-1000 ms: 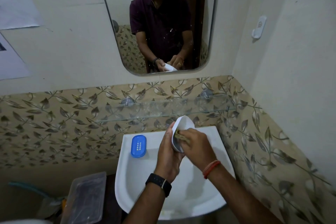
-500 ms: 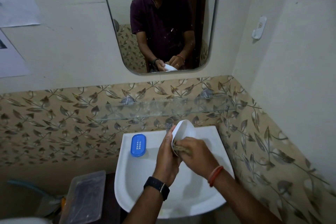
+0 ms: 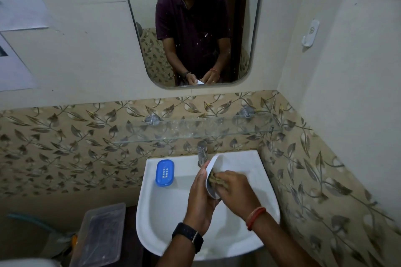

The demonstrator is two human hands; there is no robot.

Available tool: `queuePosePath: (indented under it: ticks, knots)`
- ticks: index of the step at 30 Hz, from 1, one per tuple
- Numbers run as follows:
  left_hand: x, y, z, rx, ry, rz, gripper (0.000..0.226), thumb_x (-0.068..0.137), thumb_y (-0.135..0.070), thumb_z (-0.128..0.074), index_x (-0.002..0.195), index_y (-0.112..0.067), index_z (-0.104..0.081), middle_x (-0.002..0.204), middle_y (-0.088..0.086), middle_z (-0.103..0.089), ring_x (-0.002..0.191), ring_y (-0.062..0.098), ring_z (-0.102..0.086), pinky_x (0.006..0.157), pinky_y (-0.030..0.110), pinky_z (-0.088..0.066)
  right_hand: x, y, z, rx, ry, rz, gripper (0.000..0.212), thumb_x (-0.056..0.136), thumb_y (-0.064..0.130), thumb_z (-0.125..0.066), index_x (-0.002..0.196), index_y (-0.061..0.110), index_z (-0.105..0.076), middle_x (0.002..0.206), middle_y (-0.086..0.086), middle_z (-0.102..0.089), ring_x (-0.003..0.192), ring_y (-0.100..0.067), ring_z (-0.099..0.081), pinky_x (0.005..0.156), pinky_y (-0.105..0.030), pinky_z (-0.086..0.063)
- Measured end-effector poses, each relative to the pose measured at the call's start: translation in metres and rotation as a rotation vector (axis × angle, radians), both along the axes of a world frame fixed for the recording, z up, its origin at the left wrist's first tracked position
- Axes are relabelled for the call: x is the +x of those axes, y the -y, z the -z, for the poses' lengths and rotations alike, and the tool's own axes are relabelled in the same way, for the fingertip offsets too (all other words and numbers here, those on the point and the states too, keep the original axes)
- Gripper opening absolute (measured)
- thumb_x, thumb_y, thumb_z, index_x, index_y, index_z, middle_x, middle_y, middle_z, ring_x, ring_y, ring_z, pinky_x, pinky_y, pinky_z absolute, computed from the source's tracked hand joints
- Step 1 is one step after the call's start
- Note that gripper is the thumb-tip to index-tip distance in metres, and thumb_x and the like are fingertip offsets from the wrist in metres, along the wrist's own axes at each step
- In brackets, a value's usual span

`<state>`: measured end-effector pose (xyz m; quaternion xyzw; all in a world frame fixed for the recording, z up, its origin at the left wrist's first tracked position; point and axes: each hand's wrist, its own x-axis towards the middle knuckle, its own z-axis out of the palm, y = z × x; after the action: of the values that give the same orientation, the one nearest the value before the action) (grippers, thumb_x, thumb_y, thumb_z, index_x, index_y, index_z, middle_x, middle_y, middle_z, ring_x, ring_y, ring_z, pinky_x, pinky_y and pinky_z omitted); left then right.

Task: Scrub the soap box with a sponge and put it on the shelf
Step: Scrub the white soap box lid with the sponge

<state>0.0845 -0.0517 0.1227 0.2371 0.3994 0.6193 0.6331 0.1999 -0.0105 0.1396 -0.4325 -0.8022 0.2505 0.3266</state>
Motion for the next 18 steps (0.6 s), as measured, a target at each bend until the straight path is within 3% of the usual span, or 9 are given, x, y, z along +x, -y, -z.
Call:
queuePosePath:
  ticks: [4, 8, 11, 13, 16, 18]
  knots:
    - [-0.003, 0.007, 0.008, -0.025, 0.019, -0.017, 0.039, 0.105, -0.039, -0.041, 0.14, -0.031, -0.056, 0.141, 0.008, -0.061, 0.128, 0.03, -0.058, 0.1, 0.048, -0.052, 0.001, 0.009, 0.003, -0.085, 0.043, -0.135, 0.021, 0.081, 0.019, -0.065, 0.099, 0.022, -0.074, 0.09, 0.001, -0.076, 0.081, -0.009, -0.068, 0.078, -0.024, -0.057]
    - [-0.002, 0.008, 0.005, -0.051, 0.083, -0.018, 0.035, 0.102, -0.033, -0.051, 0.135, -0.028, -0.062, 0.138, 0.006, -0.063, 0.126, 0.029, -0.06, 0.09, 0.046, -0.057, 0.002, -0.016, -0.003, 0.058, -0.012, 0.19, 0.017, 0.083, 0.009, -0.069, 0.098, 0.01, -0.076, 0.091, -0.01, -0.076, 0.081, -0.022, -0.069, 0.076, -0.029, -0.057]
    - [-0.003, 0.011, 0.002, -0.034, 0.104, -0.022, 0.035, 0.101, -0.029, -0.053, 0.136, -0.025, -0.061, 0.139, 0.008, -0.062, 0.129, 0.032, -0.056, 0.091, 0.049, -0.056, -0.002, -0.018, -0.004, 0.109, -0.009, 0.25, 0.018, 0.085, 0.008, -0.068, 0.102, 0.008, -0.074, 0.095, -0.012, -0.075, 0.084, -0.023, -0.069, 0.078, -0.024, -0.052]
    - [-0.007, 0.013, 0.003, -0.022, 0.038, -0.017, 0.035, 0.103, -0.032, -0.049, 0.136, -0.029, -0.06, 0.141, 0.007, -0.061, 0.129, 0.031, -0.056, 0.089, 0.047, -0.056, -0.005, -0.006, 0.002, 0.076, 0.011, 0.169, 0.02, 0.086, 0.011, -0.068, 0.105, 0.013, -0.074, 0.098, -0.009, -0.075, 0.087, -0.019, -0.068, 0.08, -0.02, -0.051]
    - [-0.014, 0.018, 0.01, -0.011, -0.024, -0.008, 0.037, 0.105, -0.034, -0.042, 0.139, -0.03, -0.057, 0.14, 0.007, -0.062, 0.127, 0.03, -0.059, 0.099, 0.05, -0.052, -0.002, 0.013, 0.009, -0.144, 0.05, -0.138, 0.025, 0.085, 0.017, -0.067, 0.108, 0.023, -0.072, 0.104, 0.002, -0.075, 0.092, -0.008, -0.068, 0.087, -0.023, -0.056]
    - [-0.016, 0.023, 0.016, -0.016, -0.056, 0.012, 0.037, 0.105, -0.033, -0.045, 0.139, -0.028, -0.057, 0.139, 0.01, -0.062, 0.126, 0.03, -0.06, 0.096, 0.045, -0.054, 0.007, 0.015, 0.005, -0.253, 0.096, -0.296, 0.026, 0.084, 0.023, -0.067, 0.11, 0.026, -0.071, 0.105, 0.006, -0.075, 0.093, -0.002, -0.067, 0.088, -0.02, -0.055]
